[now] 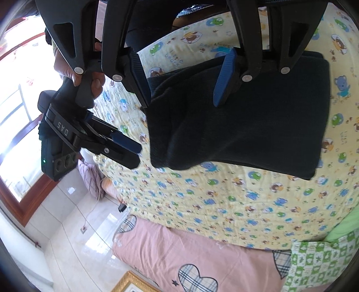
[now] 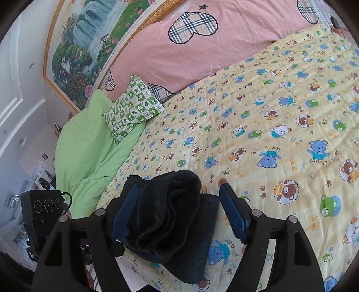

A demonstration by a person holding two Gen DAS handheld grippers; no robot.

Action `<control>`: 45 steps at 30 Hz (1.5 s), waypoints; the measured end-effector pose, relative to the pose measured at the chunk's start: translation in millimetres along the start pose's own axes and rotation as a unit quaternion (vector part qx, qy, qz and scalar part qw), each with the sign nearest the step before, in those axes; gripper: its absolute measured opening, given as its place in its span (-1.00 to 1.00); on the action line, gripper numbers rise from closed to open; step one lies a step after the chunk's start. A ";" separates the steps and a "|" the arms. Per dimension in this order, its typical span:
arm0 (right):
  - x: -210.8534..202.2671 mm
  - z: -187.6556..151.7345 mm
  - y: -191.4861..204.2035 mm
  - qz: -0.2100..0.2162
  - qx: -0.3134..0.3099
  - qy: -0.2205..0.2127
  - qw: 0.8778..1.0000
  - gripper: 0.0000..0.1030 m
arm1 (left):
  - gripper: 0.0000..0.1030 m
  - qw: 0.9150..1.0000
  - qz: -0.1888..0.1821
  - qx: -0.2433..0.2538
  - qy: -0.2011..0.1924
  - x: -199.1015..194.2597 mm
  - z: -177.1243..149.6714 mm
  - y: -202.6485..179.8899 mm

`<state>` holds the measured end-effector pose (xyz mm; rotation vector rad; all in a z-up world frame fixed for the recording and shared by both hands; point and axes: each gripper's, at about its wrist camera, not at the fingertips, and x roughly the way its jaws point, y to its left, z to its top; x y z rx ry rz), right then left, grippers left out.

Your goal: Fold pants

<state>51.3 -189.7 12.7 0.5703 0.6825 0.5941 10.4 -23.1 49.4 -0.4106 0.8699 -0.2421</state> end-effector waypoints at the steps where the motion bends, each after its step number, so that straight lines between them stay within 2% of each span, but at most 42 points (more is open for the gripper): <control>1: 0.6 0.4 3.1 -0.006 -0.003 0.000 1.000 0.57 | 0.21 1.000 0.003 -0.003 -0.004 -3.0 0.5 2.5; 4: 0.6 -0.1 13.6 -0.030 -0.013 0.000 0.999 0.73 | 0.28 1.000 0.015 -0.015 -0.017 -12.7 3.0 13.5; 8: 2.8 -2.7 29.8 -0.068 -0.024 0.002 0.997 0.74 | 0.28 0.999 0.028 -0.033 -0.030 -22.8 5.6 30.2; 18: 12.7 -12.0 61.0 -0.114 -0.056 0.011 0.992 0.82 | 0.33 0.993 0.058 -0.083 -0.054 -44.7 9.8 76.8; 29: 22.2 -20.9 54.3 -0.134 -0.024 0.025 0.990 0.83 | 0.43 0.989 0.070 -0.115 -0.054 -47.2 8.7 103.8; 37: 29.8 -24.5 44.1 -0.140 0.000 0.039 0.989 0.83 | 0.45 0.989 0.075 -0.123 -0.036 -36.4 6.5 112.9; 45: 37.7 -37.5 31.4 -0.163 -0.003 0.050 0.985 0.83 | 0.48 0.988 0.078 -0.130 -0.027 -28.9 9.3 120.1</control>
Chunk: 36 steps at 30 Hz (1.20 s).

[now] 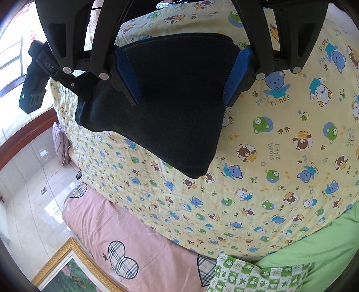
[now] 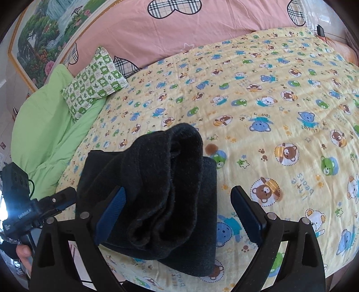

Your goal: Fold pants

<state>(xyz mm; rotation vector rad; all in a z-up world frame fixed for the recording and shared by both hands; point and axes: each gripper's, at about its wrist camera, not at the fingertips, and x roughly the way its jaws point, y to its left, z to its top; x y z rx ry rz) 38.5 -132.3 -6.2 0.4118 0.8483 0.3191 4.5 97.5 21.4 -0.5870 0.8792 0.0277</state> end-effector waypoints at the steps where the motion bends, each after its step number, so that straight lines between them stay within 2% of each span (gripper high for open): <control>1: -0.9 -1.8 -2.0 -0.005 -0.001 -0.004 1.000 0.83 | 0.48 1.000 0.001 0.000 0.001 1.2 0.7 0.4; 9: -1.4 -12.4 -21.4 -0.006 0.019 0.001 1.000 0.82 | 0.51 1.000 0.006 -0.002 0.015 15.0 3.0 2.5; 12: -1.5 -16.6 -30.5 0.013 0.035 0.003 0.999 0.77 | 0.53 1.000 0.010 -0.001 0.021 21.7 3.4 3.4; 14: -2.4 -17.1 -29.5 0.021 0.033 0.004 0.999 0.64 | 0.53 1.000 0.011 -0.004 0.024 25.2 3.7 4.9; 20: 1.2 -12.1 -26.1 0.070 0.062 0.012 0.996 0.63 | 0.54 0.999 0.009 -0.015 0.035 34.3 4.1 9.6; 28: 9.3 -13.6 -29.3 0.087 0.078 0.019 0.993 0.63 | 0.56 0.999 0.011 -0.018 0.049 48.9 5.2 8.7; 30: 9.5 -15.7 -27.9 0.081 0.066 0.019 0.994 0.49 | 0.57 0.998 0.007 -0.022 0.055 53.4 6.0 9.7; 32: 11.3 -18.1 -30.4 0.089 0.066 0.026 0.994 0.23 | 0.62 0.998 0.003 -0.029 0.060 57.0 6.5 13.6; 36: 9.2 -23.2 -40.0 0.105 0.070 0.028 0.992 0.08 | 0.64 0.998 -0.002 -0.032 0.061 63.2 7.7 16.1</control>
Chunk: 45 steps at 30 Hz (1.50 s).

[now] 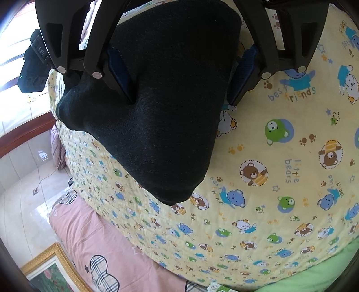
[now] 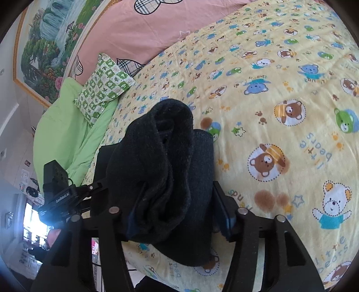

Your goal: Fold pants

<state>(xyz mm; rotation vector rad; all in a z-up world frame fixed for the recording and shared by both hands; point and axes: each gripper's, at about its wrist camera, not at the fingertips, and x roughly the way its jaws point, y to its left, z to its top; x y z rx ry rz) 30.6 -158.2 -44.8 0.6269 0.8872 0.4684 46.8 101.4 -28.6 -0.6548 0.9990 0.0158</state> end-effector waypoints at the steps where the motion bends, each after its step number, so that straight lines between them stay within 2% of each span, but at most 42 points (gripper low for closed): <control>1: -1.6 -1.7 -1.7 0.003 0.000 0.000 1.000 0.06 | 0.64 1.000 0.004 0.005 -0.002 0.8 0.1 -1.6; 5: -4.9 -6.2 -5.2 0.015 0.001 -0.003 1.000 0.03 | 0.59 0.999 0.022 0.026 -0.011 5.4 -1.1 -9.6; 14: -1.6 -5.4 -4.3 0.025 0.002 -0.004 1.000 0.04 | 0.17 0.999 0.025 0.035 -0.023 2.6 -4.6 -15.9; 19: -2.9 -6.1 -0.6 0.021 -0.003 -0.006 1.000 0.04 | -0.18 0.999 0.016 0.034 -0.030 -9.9 -7.7 -18.8; 22: -5.3 -5.2 6.3 0.014 -0.014 -0.007 1.000 0.00 | -0.28 0.999 0.013 0.037 -0.037 -20.0 -9.4 -22.5; 29: -9.5 2.9 26.9 0.023 -0.038 -0.009 0.999 -0.07 | -0.34 0.998 -0.003 0.030 -0.060 -48.7 -10.9 -23.2; 36: 0.2 12.8 56.7 0.043 -0.073 -0.002 0.996 -0.07 | -0.34 0.995 0.011 0.015 -0.100 -84.2 -7.6 -7.0; 45: 34.8 26.1 98.8 0.065 -0.119 0.019 0.991 -0.07 | -0.34 0.990 0.041 -0.018 -0.137 -115.1 -4.0 28.2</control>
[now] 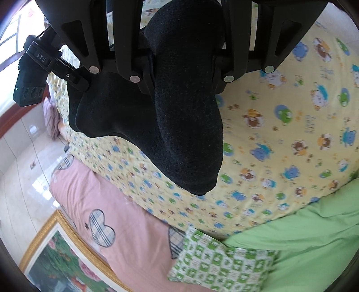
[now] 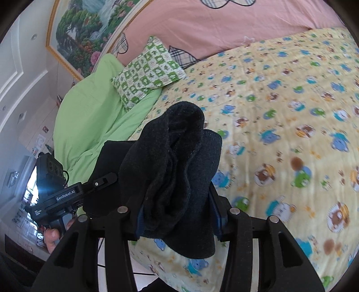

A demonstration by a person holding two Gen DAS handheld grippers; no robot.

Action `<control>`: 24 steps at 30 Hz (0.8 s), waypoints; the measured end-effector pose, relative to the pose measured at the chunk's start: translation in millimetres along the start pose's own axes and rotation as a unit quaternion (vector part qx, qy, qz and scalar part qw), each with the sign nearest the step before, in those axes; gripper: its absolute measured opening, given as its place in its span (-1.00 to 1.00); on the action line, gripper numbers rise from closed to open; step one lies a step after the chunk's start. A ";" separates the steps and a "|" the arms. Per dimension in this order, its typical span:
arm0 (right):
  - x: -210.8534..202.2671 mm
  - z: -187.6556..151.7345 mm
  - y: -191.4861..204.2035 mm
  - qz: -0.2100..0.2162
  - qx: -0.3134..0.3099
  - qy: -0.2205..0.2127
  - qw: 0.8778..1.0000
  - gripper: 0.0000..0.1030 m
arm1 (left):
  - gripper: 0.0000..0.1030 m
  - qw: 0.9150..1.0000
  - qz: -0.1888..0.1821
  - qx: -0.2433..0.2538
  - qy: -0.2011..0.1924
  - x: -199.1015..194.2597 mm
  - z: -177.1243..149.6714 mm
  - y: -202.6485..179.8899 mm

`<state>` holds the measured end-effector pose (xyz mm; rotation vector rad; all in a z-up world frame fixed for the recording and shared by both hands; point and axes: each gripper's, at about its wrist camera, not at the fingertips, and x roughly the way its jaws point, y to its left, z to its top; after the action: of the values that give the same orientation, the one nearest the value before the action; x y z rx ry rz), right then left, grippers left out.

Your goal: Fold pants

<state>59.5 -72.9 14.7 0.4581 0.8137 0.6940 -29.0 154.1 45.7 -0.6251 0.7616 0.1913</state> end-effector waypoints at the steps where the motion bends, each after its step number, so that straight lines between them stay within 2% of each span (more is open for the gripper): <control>1: 3.8 1.7 2.7 0.002 -0.003 0.002 1.000 -0.07 | -0.34 1.000 0.003 -0.002 -0.002 -1.5 2.0 3.9; 11: 50.2 33.0 32.2 0.014 -0.058 0.017 0.998 -0.07 | -0.34 0.998 0.056 -0.014 -0.021 -1.3 24.8 31.0; 24: 104.0 70.4 47.3 0.028 -0.087 0.017 0.996 -0.07 | -0.33 0.992 0.115 -0.012 -0.048 9.0 56.8 47.8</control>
<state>147.7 26.3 34.7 0.3144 0.7673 0.8199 -7.4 225.6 49.0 -0.5462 0.7375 0.4392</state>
